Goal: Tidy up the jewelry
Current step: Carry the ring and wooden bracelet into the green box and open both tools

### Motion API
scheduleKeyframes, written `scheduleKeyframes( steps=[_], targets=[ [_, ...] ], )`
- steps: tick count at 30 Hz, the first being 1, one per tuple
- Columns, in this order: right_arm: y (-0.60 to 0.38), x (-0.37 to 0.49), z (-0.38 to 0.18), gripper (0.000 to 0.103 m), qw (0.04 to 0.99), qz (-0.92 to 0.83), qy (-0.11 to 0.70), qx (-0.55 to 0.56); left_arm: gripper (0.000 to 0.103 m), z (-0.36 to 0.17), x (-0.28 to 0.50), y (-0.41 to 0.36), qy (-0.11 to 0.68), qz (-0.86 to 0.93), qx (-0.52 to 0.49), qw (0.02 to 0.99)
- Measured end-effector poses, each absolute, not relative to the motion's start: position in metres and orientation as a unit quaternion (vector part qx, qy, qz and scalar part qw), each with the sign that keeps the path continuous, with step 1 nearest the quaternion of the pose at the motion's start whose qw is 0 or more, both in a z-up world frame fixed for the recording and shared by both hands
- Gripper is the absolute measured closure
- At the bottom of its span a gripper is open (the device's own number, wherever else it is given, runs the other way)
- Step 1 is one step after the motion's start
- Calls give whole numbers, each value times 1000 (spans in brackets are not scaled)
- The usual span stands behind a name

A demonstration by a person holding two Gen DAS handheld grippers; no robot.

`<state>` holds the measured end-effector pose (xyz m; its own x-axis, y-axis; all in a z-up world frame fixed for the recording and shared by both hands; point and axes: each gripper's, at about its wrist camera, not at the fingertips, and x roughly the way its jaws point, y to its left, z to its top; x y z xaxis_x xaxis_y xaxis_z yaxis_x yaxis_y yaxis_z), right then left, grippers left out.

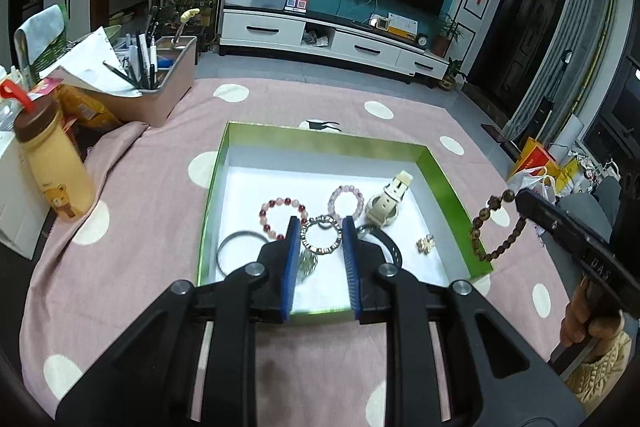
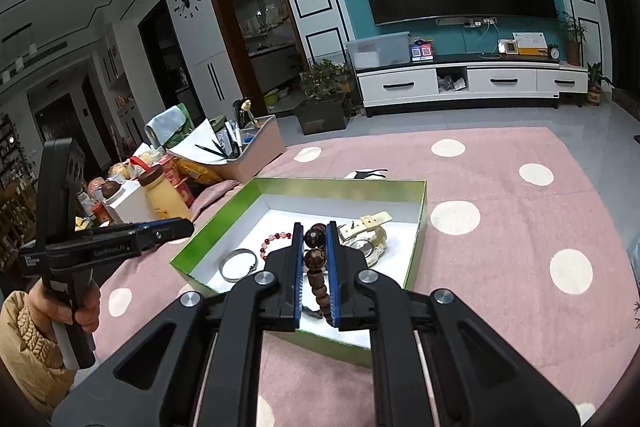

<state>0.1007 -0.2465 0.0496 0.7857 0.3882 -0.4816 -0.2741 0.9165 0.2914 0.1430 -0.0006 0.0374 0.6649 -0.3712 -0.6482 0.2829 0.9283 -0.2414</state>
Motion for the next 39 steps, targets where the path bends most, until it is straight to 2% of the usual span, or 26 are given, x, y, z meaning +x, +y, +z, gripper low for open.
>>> scheduleKeyframes(
  steps=[11,39],
  targets=[
    [-243,133,38,93,935,168,298,94,82,28,187,-8,388,-170,-66,904],
    [-235,182,-2,93,906,145,386,95,82,-28,260,-20,507,-128,-99,846]
  ],
)
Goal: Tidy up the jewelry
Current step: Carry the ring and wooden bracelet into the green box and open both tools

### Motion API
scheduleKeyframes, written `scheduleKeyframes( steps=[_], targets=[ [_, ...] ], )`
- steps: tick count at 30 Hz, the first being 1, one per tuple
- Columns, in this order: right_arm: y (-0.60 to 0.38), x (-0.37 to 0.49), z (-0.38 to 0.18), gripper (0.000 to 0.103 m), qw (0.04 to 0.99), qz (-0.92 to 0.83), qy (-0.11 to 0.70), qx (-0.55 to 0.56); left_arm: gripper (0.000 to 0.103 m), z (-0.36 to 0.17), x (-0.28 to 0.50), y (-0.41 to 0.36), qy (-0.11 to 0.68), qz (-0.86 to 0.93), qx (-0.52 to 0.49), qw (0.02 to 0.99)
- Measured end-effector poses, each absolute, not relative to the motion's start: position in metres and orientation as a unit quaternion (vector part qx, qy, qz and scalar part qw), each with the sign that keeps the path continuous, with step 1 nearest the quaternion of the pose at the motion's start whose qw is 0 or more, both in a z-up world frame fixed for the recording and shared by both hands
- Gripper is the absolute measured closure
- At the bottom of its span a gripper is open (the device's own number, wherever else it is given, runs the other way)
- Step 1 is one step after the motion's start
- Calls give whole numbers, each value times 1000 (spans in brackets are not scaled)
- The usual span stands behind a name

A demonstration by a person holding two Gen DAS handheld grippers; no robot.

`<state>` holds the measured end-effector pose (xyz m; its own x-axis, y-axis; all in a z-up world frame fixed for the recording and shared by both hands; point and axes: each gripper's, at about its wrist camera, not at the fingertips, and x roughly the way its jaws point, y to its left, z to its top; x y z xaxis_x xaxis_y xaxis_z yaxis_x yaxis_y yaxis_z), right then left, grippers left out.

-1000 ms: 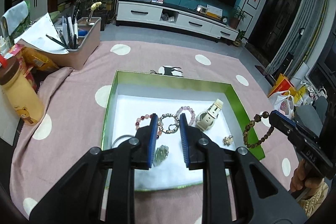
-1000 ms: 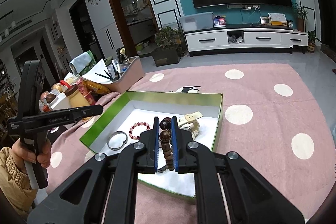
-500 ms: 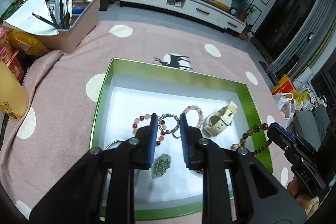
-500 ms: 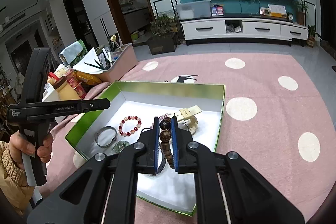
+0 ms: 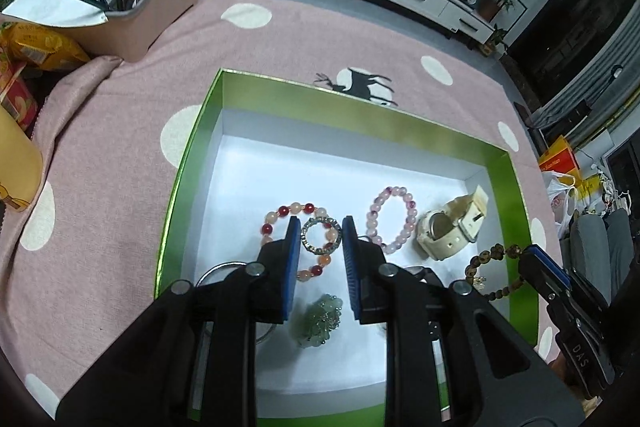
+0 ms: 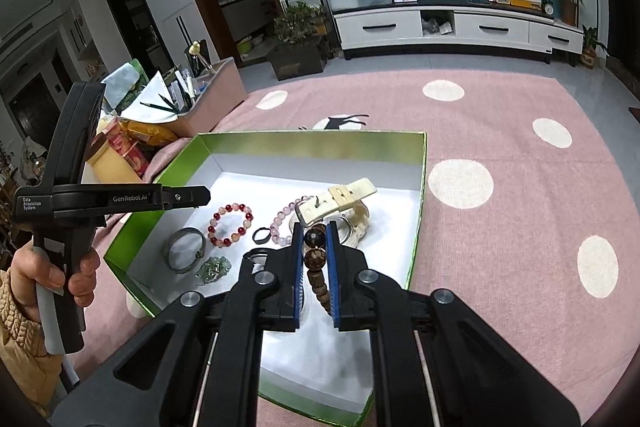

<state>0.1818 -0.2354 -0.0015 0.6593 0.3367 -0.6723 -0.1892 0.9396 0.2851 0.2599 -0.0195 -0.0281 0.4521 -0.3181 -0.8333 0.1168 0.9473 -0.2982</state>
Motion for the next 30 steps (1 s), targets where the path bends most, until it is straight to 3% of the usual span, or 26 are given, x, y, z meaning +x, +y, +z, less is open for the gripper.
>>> scheduleKeyframes(
  steps=[30],
  targets=[
    [-238,188,-14,91,897,123,412,98,79,-50,266,-29,537,-109,-70,833]
  ],
)
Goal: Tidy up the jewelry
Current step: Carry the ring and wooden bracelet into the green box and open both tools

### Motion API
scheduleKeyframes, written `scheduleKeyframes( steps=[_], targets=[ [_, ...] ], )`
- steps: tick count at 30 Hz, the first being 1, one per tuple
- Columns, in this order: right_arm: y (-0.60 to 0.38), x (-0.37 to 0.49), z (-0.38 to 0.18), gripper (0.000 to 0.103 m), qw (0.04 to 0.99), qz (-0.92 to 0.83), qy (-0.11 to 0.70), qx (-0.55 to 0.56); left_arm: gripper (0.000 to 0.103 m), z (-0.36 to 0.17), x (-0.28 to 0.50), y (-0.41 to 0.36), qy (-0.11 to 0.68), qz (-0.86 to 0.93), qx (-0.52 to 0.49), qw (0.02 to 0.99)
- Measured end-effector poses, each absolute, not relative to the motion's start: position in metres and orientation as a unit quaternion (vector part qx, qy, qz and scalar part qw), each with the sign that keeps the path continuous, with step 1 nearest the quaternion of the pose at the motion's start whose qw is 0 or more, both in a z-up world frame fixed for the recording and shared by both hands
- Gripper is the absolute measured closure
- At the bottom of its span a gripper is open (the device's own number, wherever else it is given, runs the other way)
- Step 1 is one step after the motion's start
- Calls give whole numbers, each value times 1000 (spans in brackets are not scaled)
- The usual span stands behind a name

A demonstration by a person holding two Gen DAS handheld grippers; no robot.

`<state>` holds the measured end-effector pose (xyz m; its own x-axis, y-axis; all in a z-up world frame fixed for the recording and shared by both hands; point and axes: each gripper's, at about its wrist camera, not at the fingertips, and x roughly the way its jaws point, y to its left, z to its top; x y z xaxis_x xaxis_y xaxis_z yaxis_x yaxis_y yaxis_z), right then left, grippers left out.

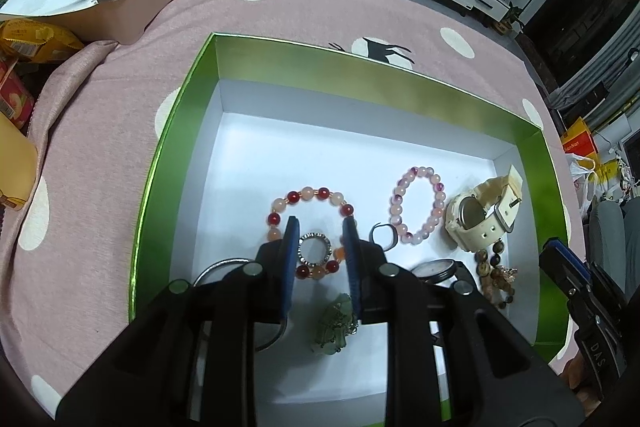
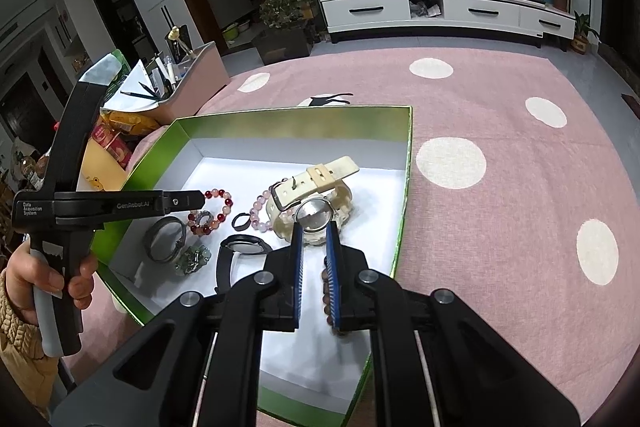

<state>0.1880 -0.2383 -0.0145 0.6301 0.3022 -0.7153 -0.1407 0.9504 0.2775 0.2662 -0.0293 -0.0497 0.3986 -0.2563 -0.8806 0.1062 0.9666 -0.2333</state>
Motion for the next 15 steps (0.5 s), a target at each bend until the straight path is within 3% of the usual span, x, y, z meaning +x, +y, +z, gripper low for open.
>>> scheduleKeyframes(
  steps=[9,12,15],
  targets=[
    [-242,184,-9,90,900,120,407,102,61,-42,261,-29,531,-110,-66,838],
    [-244,178,-6,75,901,117,405,102,55,-36,256,-30,526,-109,-60,841],
    [-245,174,-1,72,903,114,402,101,50,-30,250,-32,520,-108,-51,846]
  ],
)
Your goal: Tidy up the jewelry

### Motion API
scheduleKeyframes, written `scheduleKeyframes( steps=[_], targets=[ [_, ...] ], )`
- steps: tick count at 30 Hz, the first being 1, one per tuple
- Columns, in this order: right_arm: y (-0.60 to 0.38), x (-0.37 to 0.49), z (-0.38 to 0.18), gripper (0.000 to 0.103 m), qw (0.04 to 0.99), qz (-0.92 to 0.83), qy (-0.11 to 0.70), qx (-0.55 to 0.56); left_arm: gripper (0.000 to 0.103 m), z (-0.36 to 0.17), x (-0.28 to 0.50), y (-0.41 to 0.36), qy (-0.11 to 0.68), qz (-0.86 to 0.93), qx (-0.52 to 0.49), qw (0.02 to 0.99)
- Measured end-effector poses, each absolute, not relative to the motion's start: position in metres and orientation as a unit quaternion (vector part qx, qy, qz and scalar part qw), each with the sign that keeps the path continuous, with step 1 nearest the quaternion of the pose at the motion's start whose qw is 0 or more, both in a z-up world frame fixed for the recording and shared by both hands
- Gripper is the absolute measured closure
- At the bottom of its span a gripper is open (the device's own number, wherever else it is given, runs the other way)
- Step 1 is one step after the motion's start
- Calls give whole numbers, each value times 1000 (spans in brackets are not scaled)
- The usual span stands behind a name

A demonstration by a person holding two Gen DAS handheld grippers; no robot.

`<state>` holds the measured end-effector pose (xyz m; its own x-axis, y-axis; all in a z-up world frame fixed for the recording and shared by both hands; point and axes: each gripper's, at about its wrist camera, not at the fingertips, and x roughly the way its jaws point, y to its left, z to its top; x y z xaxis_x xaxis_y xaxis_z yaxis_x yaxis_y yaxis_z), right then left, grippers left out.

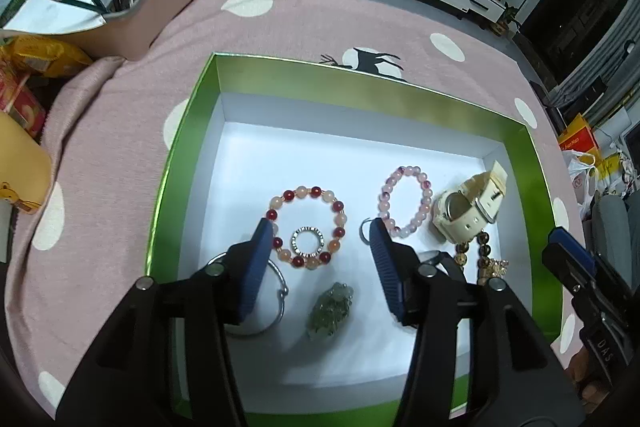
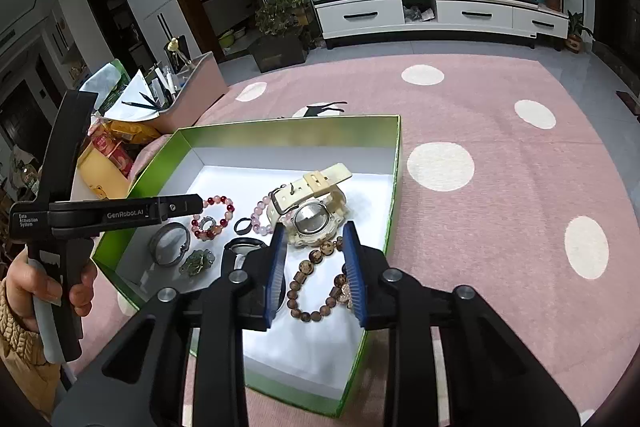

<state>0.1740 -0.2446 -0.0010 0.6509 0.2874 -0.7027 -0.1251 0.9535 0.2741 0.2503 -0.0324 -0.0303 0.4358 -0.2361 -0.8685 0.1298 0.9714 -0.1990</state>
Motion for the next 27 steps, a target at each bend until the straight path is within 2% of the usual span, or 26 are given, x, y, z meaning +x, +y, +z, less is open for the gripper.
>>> scheduleKeyframes(
  steps=[2,6,12,14,18,22,24,27],
  targets=[
    [-247,170,4,61,905,107,399,100,39,-25,245,-33,515,-106,-45,849],
    [-252,163,12,47,908,99,393,105,35,-14,233,-34,503,-101,-29,858],
    [-256,153,23,33,912,87,388,102,27,6,214,-35,480,-94,-5,872],
    [-255,150,27,27,913,85,387,100,21,13,206,-35,471,-89,6,878],
    [-252,143,35,18,915,80,385,90,15,24,192,-36,456,-79,25,886],
    [-249,137,45,10,919,72,380,82,11,35,179,-34,442,-74,37,893],
    [-248,133,50,1,921,69,377,78,10,42,172,-32,435,-72,40,896],
    [-244,127,59,1,924,69,370,70,8,50,162,-31,424,-68,47,902]
  ],
)
